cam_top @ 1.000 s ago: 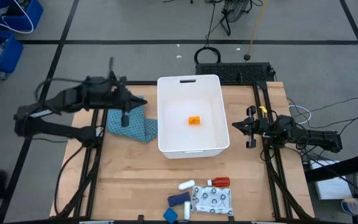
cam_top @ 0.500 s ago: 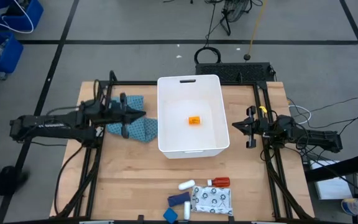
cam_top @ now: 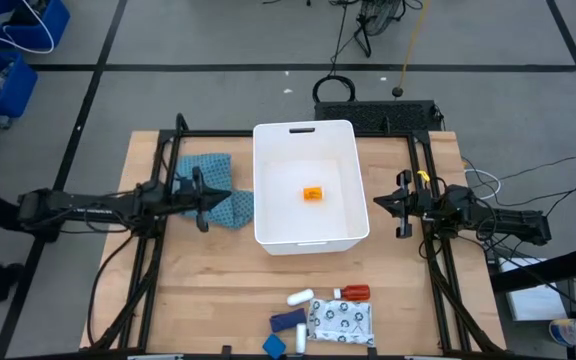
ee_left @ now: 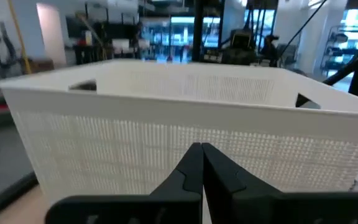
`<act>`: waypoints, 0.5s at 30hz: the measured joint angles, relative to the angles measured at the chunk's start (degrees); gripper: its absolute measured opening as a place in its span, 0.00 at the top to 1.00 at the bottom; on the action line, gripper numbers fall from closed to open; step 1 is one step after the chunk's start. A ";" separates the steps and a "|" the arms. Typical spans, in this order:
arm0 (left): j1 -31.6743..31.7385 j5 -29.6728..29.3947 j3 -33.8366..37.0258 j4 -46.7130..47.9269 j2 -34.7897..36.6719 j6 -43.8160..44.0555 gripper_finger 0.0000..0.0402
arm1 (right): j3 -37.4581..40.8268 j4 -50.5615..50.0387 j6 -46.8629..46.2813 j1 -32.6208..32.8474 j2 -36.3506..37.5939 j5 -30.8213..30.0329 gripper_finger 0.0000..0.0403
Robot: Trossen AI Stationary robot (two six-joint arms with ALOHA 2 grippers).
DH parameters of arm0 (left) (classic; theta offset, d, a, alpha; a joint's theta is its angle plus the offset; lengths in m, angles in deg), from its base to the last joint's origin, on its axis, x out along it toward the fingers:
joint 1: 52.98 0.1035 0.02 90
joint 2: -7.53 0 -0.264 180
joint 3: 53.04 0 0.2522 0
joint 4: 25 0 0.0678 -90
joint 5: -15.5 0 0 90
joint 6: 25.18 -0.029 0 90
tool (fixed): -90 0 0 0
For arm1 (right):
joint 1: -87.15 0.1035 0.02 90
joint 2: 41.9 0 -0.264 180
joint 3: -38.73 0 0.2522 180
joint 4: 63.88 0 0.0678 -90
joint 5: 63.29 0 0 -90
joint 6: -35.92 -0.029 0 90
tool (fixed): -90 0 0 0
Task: Pick & place medical supplies in basket/bin
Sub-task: Put the medicine bottle into the white bin
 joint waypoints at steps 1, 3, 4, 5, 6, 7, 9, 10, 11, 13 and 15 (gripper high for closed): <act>-0.25 -0.61 1.20 -1.79 0.01 -0.72 1.00 | -0.01 0.00 -0.02 0.02 0.00 0.01 1.00; -0.34 -0.96 3.76 -5.77 0.01 -1.13 1.00 | -0.01 -0.02 0.00 0.00 0.00 0.01 1.00; -0.27 -1.02 4.55 -6.23 -0.03 -0.82 1.00 | -0.01 -0.03 0.00 0.02 0.00 0.01 1.00; -0.09 -1.04 4.55 -5.23 0.04 -0.50 1.00 | -0.01 -0.07 0.00 0.00 0.00 0.01 1.00; -0.06 -1.06 4.55 -4.95 0.02 0.12 1.00 | 0.00 -0.23 0.00 0.00 -0.02 0.01 1.00; -0.05 -1.08 4.57 -4.87 -0.07 0.43 1.00 | 0.00 -0.33 0.00 0.01 -0.02 0.01 1.00; -0.04 -1.02 4.57 -4.91 -0.49 0.51 1.00 | -0.01 -0.42 0.04 0.02 -0.02 0.01 1.00; -0.05 -1.02 4.57 -4.86 -0.49 0.51 1.00 | -0.01 -0.42 0.04 0.02 -0.02 0.01 1.00; -0.06 -1.05 4.57 -4.75 -0.49 0.51 1.00 | -0.01 -0.42 0.04 0.02 -0.02 0.01 1.00; -0.04 -1.46 4.57 -4.37 -0.57 0.48 1.00 | -0.01 -0.42 0.08 0.02 -0.02 0.01 1.00; -0.04 -1.46 4.57 -4.43 -0.54 0.49 1.00 | 0.01 -0.42 0.11 0.01 -0.02 0.01 1.00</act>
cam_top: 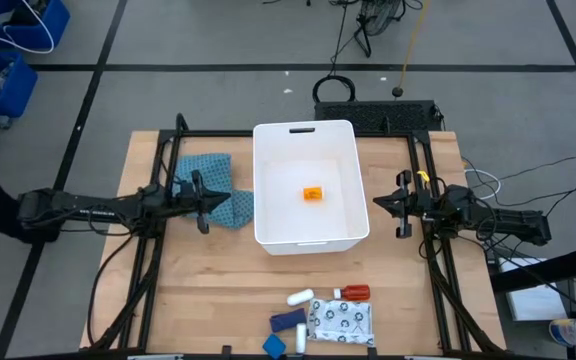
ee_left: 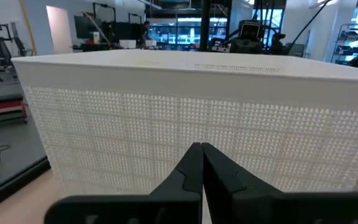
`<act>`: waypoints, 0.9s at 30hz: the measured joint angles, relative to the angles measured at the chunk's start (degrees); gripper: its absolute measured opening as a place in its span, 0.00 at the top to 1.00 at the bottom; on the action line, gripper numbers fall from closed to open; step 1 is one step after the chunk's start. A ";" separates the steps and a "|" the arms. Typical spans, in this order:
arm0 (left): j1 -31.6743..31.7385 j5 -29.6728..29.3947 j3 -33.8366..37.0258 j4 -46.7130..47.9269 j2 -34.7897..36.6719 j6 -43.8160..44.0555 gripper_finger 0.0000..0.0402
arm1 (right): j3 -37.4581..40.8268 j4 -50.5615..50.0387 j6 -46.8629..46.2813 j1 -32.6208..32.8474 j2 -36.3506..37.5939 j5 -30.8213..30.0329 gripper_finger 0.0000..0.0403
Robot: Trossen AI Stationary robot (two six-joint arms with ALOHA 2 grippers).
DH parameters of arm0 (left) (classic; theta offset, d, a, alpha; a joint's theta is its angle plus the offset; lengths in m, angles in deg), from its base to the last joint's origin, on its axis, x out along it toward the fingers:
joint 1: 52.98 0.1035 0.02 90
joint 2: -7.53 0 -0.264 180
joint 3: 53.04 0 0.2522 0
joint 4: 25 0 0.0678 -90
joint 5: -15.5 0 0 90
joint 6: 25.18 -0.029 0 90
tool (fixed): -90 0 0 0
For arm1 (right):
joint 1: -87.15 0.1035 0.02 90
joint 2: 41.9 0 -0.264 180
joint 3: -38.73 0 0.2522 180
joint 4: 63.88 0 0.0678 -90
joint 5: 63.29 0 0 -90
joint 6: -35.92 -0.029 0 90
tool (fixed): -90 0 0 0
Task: Pick & place medical supplies in basket/bin
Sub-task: Put the medicine bottle into the white bin
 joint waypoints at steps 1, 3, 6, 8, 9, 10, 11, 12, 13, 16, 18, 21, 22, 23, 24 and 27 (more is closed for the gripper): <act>0.00 0.00 0.00 -0.01 0.01 0.01 1.00 | 0.00 0.00 0.01 0.00 0.00 0.00 1.00; 0.00 0.00 0.00 0.17 -0.01 0.03 1.00 | -0.01 0.00 0.02 0.00 0.00 0.00 1.00; 0.00 0.02 0.00 0.39 0.00 0.36 0.99 | -0.01 0.00 0.04 0.01 0.00 0.02 1.00; 0.00 0.04 0.00 0.40 0.01 0.52 0.99 | 0.00 0.00 0.04 0.00 0.00 0.10 1.00; 0.00 0.04 0.00 0.47 0.01 0.54 0.99 | -0.01 0.00 0.06 -0.01 0.00 0.11 1.00; 0.00 0.04 0.00 0.62 0.01 0.54 1.00 | 0.01 0.00 0.05 0.01 0.00 0.15 1.00; 0.00 0.04 0.00 0.82 0.01 0.61 1.00 | 0.01 0.00 -0.08 -0.01 0.00 0.24 1.00; 0.00 0.08 0.00 0.99 -0.01 0.81 0.99 | -0.01 0.00 -0.09 -0.01 0.00 0.83 1.00; 0.00 0.11 0.00 1.22 0.01 0.90 0.98 | -0.01 0.02 -0.10 0.00 0.00 2.57 1.00; 0.00 0.00 -0.02 2.38 0.01 0.96 0.95 | 0.00 1.42 -1.68 -0.01 0.00 11.51 1.00; 0.00 -1.07 -0.02 3.06 0.01 1.22 0.94 | -0.12 4.99 -3.99 0.03 0.01 14.95 1.00; 0.02 -2.93 -0.02 4.11 0.01 1.38 0.94 | -2.31 6.87 -6.40 0.03 0.02 15.43 1.00; 0.02 -2.98 -0.02 4.63 0.01 1.48 0.94 | -3.15 6.07 -5.89 0.01 -0.19 16.55 1.00; 0.02 -2.99 -0.02 5.18 0.01 1.53 0.95 | -4.06 4.44 -4.94 0.03 -0.40 17.99 1.00; 0.02 -3.01 -0.02 5.64 0.01 1.51 0.95 | -5.57 3.25 -4.30 0.06 -0.94 18.97 1.00; 0.02 -3.97 -0.02 5.95 0.01 1.53 0.98 | -11.58 1.39 -2.40 0.73 -3.07 19.44 1.00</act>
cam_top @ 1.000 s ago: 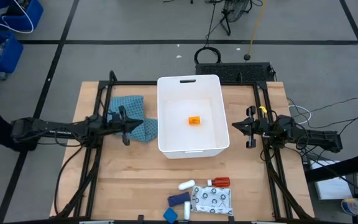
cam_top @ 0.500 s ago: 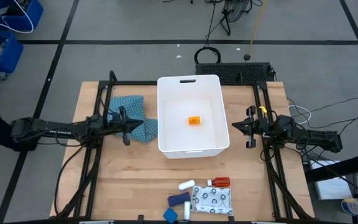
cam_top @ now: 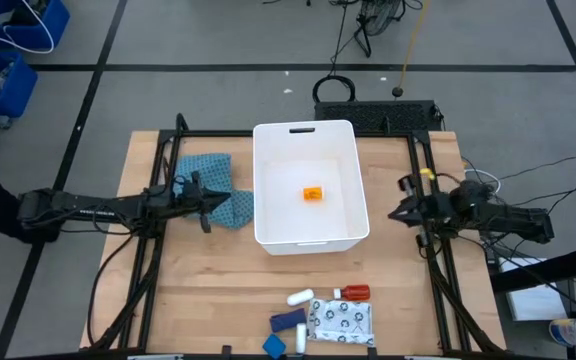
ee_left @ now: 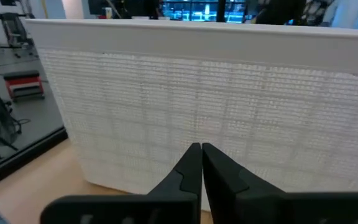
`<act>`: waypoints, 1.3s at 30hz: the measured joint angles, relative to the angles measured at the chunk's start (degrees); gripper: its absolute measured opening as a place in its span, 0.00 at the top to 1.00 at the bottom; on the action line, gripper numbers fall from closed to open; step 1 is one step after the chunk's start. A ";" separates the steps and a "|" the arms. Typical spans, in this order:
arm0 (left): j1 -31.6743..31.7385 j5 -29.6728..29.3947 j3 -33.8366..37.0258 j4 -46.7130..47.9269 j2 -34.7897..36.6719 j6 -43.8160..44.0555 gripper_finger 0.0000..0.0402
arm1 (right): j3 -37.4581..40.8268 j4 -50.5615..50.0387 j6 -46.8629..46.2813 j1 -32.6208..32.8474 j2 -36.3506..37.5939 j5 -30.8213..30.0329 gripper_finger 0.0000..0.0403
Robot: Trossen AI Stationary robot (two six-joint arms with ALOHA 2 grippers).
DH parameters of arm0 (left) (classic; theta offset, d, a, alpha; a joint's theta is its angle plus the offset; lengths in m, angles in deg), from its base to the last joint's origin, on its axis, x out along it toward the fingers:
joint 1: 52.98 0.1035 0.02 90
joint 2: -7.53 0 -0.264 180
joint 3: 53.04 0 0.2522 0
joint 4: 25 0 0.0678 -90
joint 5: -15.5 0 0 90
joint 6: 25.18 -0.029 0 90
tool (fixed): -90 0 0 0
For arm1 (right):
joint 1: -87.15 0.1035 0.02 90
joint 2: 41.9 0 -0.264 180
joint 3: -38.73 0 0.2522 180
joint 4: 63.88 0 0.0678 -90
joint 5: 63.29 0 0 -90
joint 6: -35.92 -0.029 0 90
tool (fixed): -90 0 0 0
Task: Pick & place medical supplies in basket/bin
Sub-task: Put the medicine bottle into the white bin
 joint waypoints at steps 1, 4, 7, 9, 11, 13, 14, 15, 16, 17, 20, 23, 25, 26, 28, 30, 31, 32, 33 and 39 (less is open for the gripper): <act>0.00 -0.12 0.00 0.02 0.00 -0.01 0.99 | -2.07 -1.83 0.85 0.37 -1.36 0.00 1.00; 0.00 -0.12 0.00 0.06 0.00 -0.02 0.98 | -7.26 -7.51 2.54 1.59 -5.80 -0.10 1.00; 0.00 -0.14 0.00 0.10 0.00 -0.02 0.95 | -12.90 -10.12 2.77 3.23 -10.77 -0.09 1.00; 0.00 -0.14 0.00 0.10 0.00 -0.26 0.93 | -16.38 -13.11 2.56 4.57 -14.72 -0.14 1.00; 0.00 -0.14 0.00 0.10 0.00 -0.78 0.92 | -20.01 -16.59 2.42 6.55 -18.91 -0.35 1.00; 0.00 -0.14 0.00 0.10 0.00 -0.81 0.92 | -24.01 -19.21 2.42 9.10 -22.93 -0.36 1.00; 0.00 -0.16 0.00 0.10 0.00 -0.85 0.92 | -25.72 -20.78 2.49 10.64 -24.78 -0.82 1.00; 0.00 -0.17 -0.01 0.09 0.00 -0.99 0.93 | -27.23 -22.13 2.68 12.47 -26.58 -1.65 1.00; 0.00 -0.18 0.00 0.10 0.00 -1.00 0.93 | -28.71 -22.92 3.24 14.40 -28.43 -2.67 1.00; 0.00 -0.18 -0.02 0.10 0.00 -1.01 0.94 | -29.89 -23.34 4.22 16.57 -30.10 -3.66 1.00; 0.00 -0.21 -0.02 0.08 0.00 -1.64 0.97 | -32.80 -26.24 6.46 23.64 -34.60 -8.44 1.00; 0.00 -0.21 -0.02 0.13 0.00 -1.91 0.99 | -35.35 -29.59 7.36 31.06 -38.87 -15.99 1.00; 0.00 -0.21 -0.02 0.17 0.00 -1.92 0.99 | -35.77 -30.60 7.36 36.71 -42.65 -22.70 1.00; 0.00 -0.21 -0.04 0.28 0.00 -1.93 0.98 | -35.77 -30.19 7.44 39.56 -44.75 -26.02 1.00; 0.00 -0.21 -0.04 0.49 0.00 -1.92 0.95 | -35.77 -29.27 7.38 44.94 -49.68 -33.01 1.00; 0.00 -0.21 -0.04 0.47 0.02 -1.83 0.93 | -35.75 -28.53 6.47 48.96 -54.20 -40.32 1.00; 0.00 -0.21 -0.04 0.47 0.00 -1.78 0.93 | -35.77 -28.19 5.27 50.46 -56.12 -43.57 1.00; -0.02 -0.21 -0.04 0.47 0.00 -1.77 0.92 | -35.77 -28.24 3.35 51.59 -58.09 -46.67 1.00; 0.00 -0.21 -0.04 0.46 0.00 -1.73 0.92 | -35.77 -28.45 1.28 52.30 -59.76 -48.71 1.00; 0.00 -0.18 -0.04 0.45 0.01 -0.20 0.91 | -35.77 -28.03 -8.76 52.58 -65.22 -49.46 0.96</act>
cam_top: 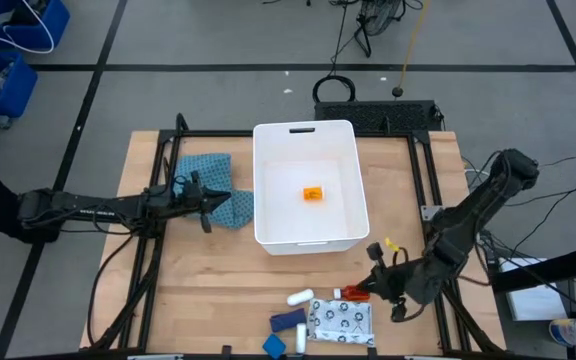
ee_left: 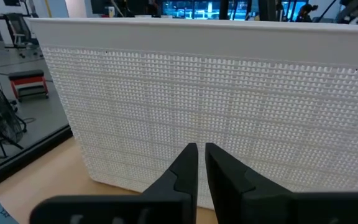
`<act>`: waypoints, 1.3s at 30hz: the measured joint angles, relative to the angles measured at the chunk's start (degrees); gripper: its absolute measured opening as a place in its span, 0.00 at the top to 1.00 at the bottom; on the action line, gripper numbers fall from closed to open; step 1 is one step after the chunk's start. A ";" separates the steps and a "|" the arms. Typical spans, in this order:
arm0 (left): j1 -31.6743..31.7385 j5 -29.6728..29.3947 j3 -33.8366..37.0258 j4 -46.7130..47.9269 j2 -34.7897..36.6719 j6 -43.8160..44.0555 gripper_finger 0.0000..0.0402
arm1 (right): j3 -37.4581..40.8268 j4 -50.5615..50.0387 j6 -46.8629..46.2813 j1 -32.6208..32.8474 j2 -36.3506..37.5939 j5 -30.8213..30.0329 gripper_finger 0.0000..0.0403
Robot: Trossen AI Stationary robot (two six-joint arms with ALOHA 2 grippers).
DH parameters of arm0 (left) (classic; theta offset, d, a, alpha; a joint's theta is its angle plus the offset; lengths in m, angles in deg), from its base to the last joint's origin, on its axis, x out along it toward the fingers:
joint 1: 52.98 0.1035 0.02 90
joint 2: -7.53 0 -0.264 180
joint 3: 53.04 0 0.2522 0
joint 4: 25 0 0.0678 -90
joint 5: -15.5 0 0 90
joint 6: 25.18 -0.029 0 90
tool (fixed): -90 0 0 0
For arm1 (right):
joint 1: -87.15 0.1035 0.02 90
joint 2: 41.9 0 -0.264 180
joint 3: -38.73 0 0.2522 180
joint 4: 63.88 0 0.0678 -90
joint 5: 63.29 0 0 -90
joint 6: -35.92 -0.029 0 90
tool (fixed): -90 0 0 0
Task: Pick & place medical supplies in basket/bin
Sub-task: Put the medicine bottle into the white bin
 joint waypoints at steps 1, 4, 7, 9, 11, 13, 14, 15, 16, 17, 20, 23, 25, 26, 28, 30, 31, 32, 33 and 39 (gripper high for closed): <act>-0.01 0.02 0.00 0.00 -0.01 0.30 0.91 | 0.00 0.09 -0.73 0.08 -0.70 0.02 0.94; 0.00 0.02 0.00 0.00 -0.01 1.34 0.91 | 0.00 0.55 -2.20 0.78 -1.88 -0.09 0.88; 0.00 0.03 0.00 0.00 -0.01 1.48 0.91 | -0.02 0.62 -5.05 0.82 -2.66 0.10 0.80; 0.00 0.04 0.00 0.00 -0.01 1.48 0.91 | 0.00 -0.02 -7.17 0.77 -2.67 0.03 0.73; -0.01 0.04 0.00 0.01 -0.01 1.51 0.91 | -0.02 -0.19 -8.96 0.73 -2.63 -0.10 0.66; 0.00 0.04 0.00 0.01 -0.01 1.51 0.91 | -0.01 -1.45 -10.81 0.73 -2.65 0.13 0.59; 0.00 0.04 0.00 0.01 -0.01 1.52 0.91 | -0.01 -2.13 -11.79 0.73 -2.67 0.20 0.57; -0.01 0.04 0.00 0.00 -0.01 1.58 0.91 | 0.00 -2.58 -12.87 0.73 -2.89 0.22 0.54; -0.01 0.04 0.00 0.00 -0.01 1.66 0.91 | 0.00 -2.82 -13.50 0.73 -3.28 0.27 0.52; 0.00 0.04 0.00 0.01 -0.01 1.70 0.91 | -0.02 -3.08 -13.77 0.75 -3.75 0.35 0.50; 0.00 0.04 0.00 0.07 -0.01 1.68 0.91 | 0.00 -3.22 -13.80 1.11 -5.78 -0.61 0.47; 0.00 0.07 0.00 0.23 -0.01 1.68 0.91 | 0.00 -3.83 -12.90 1.11 -8.11 -4.38 0.45; 0.00 0.07 0.00 0.66 -0.01 1.70 0.91 | 0.00 -4.32 -13.41 1.05 -9.26 -6.31 0.44; 0.00 0.09 0.00 1.00 -0.01 1.77 0.91 | 0.00 -4.48 -14.30 0.98 -9.80 -6.53 0.43; 0.00 0.09 0.00 1.70 -0.01 1.77 0.91 | 0.33 -4.68 -16.67 0.86 -10.77 -6.15 0.42; 0.00 0.09 0.00 2.66 -0.01 1.81 0.91 | 1.18 -4.69 -19.08 0.74 -11.88 -5.99 0.42; -0.02 0.11 0.00 3.07 -0.01 1.81 0.91 | 1.68 -4.68 -20.05 0.71 -12.42 -5.97 0.42; -0.01 0.09 0.00 3.25 -0.01 1.97 0.91 | 2.15 -4.68 -21.19 0.70 -12.88 -5.89 0.42; -0.01 0.10 0.00 3.43 -0.01 2.19 0.91 | 2.56 -4.62 -22.30 0.69 -13.27 -5.72 0.42; -0.02 0.11 0.00 3.91 -0.01 2.88 0.91 | 5.04 3.06 -24.53 0.69 -14.33 -0.55 0.42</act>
